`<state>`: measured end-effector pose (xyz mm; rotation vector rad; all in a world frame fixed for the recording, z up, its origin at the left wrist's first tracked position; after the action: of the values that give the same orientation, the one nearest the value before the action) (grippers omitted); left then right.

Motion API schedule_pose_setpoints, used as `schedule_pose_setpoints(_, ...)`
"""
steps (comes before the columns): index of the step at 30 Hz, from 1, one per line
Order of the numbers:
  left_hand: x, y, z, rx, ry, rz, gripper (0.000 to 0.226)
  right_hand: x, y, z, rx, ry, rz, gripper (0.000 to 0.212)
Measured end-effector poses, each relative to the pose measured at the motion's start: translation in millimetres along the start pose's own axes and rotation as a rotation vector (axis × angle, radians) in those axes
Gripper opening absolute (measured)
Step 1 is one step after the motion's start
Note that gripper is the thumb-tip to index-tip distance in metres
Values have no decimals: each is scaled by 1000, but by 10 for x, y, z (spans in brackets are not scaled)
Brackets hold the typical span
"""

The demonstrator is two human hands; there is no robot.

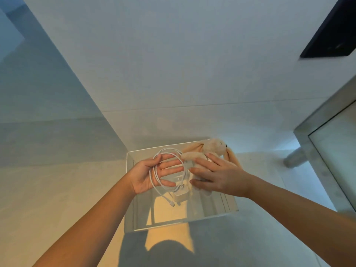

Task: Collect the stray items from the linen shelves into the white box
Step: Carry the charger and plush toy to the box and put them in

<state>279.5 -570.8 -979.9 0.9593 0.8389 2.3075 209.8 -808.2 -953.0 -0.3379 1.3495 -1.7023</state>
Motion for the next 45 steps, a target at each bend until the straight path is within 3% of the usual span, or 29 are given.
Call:
schedule_pose_setpoints(3, -90, -130, -53, -43, -53, 19, 39, 86, 161, -20, 19, -40, -47, 27)
schedule_pose_setpoints(10, -260, -417, -179, -189, -192, 130, 37, 178, 419, -129, 26, -22, -99, 37)
schedule_pose_setpoints(17, -330, -654, -125, -249, -223, 295, 37, 146, 436, -176, 11, -25, -141, 32)
schedule_pose_setpoints(22, -279, -627, -176, -492, -318, 361, 35, 156, 412, -196, 16, -26, -156, 31)
schedule_pose_setpoints(27, -161, -446, -88, -701, -173, 442, 39, 85, 392, -255, 10, -30, -126, 36)
schedule_pose_setpoints(29, -60, -376, -25, -837, -79, 442, 51, 23, 390, -288, 7, -38, -94, 37)
schedule_pose_setpoints(32, 146, -249, 1, -1173, 228, 402, 50, -99, 394, -355, -5, -59, -67, 35)
schedule_pose_setpoints(34, 284, -191, -28, -1514, 436, 385, 46, -179, 427, -396, -15, -54, -38, 46)
schedule_pose_setpoints(36, 377, -235, -106, -1832, 546, 380, 46, -250, 481, -447, -35, -63, -32, 46)
schedule_pose_setpoints(39, 466, -357, -214, -2013, 512, 417, 50, -368, 576, -518, -31, -113, -62, 24)
schedule_pose_setpoints(45, 530, -523, -341, -2105, 489, 368, 54, -566, 765, -680, -58, -148, -200, 33)
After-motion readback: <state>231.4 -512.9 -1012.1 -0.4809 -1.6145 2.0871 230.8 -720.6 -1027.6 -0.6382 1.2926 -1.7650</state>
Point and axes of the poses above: each hand's wrist, its own x-axis away from the middle knuckle, its own y-axis out of the palm, z = x × y, the point moved 1 cm from there along -x, towards the middle knuckle, and after that the axes turned 9 degrees about y, right-handed, at the moved point
